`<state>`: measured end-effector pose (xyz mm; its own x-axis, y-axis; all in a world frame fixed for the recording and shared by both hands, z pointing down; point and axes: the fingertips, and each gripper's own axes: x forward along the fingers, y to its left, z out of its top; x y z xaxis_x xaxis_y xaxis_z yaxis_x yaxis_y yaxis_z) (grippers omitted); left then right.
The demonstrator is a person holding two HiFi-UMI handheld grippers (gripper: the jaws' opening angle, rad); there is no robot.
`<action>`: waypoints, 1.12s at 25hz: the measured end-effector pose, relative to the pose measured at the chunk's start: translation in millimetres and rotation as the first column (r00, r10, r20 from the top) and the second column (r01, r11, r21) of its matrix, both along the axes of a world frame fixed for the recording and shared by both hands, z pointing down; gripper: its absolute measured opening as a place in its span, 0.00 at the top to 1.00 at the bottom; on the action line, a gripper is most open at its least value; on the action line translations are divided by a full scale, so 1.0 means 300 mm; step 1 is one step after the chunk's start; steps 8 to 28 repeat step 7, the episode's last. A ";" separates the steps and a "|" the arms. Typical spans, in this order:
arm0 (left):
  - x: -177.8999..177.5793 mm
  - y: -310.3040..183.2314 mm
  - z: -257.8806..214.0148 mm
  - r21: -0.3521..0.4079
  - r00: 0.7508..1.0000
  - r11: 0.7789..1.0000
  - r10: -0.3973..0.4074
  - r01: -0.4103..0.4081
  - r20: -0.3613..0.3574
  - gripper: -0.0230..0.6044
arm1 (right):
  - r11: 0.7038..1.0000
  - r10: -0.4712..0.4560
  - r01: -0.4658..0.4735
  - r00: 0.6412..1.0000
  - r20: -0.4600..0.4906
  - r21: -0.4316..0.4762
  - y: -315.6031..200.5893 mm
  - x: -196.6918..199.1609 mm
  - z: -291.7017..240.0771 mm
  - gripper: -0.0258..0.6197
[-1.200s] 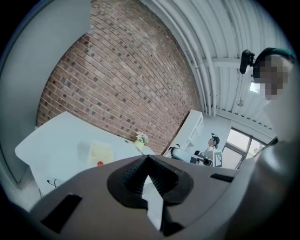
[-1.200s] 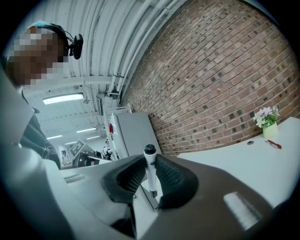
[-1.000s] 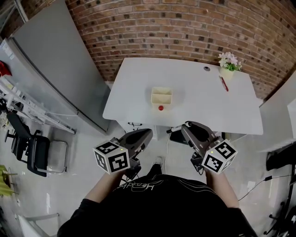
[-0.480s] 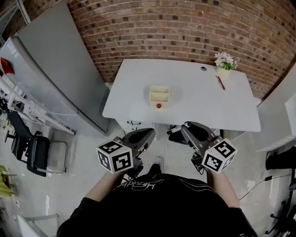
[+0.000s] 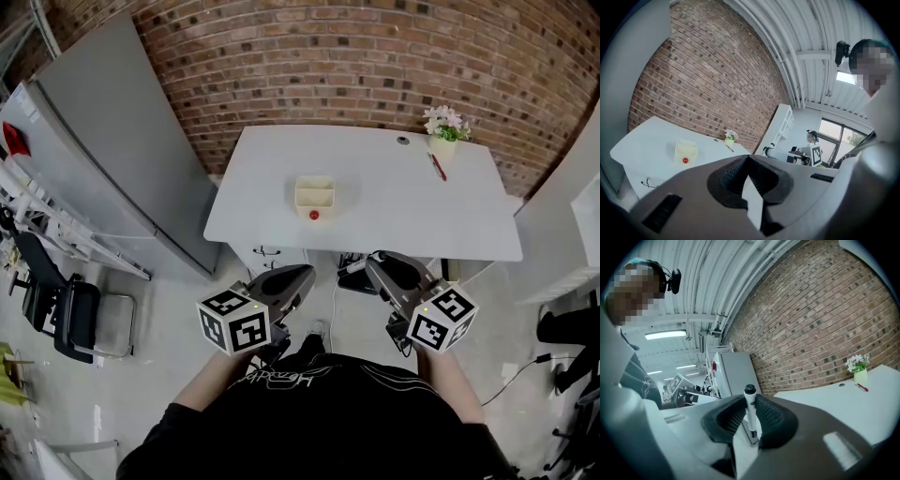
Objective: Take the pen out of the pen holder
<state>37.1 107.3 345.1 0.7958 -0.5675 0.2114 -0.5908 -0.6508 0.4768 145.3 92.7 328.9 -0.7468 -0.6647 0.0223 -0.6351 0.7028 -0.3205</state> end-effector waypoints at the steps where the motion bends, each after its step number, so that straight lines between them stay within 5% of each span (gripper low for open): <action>1: 0.006 0.004 -0.001 0.002 1.000 1.000 0.001 -0.001 -0.002 0.96 | 1.000 0.003 -0.003 1.000 0.000 0.002 0.007 0.006 -0.002 0.85; 28: 0.026 0.024 -0.002 -0.008 1.000 1.000 -0.011 0.011 -0.020 0.96 | 1.000 0.009 -0.009 1.000 -0.001 0.003 0.036 0.037 -0.002 0.85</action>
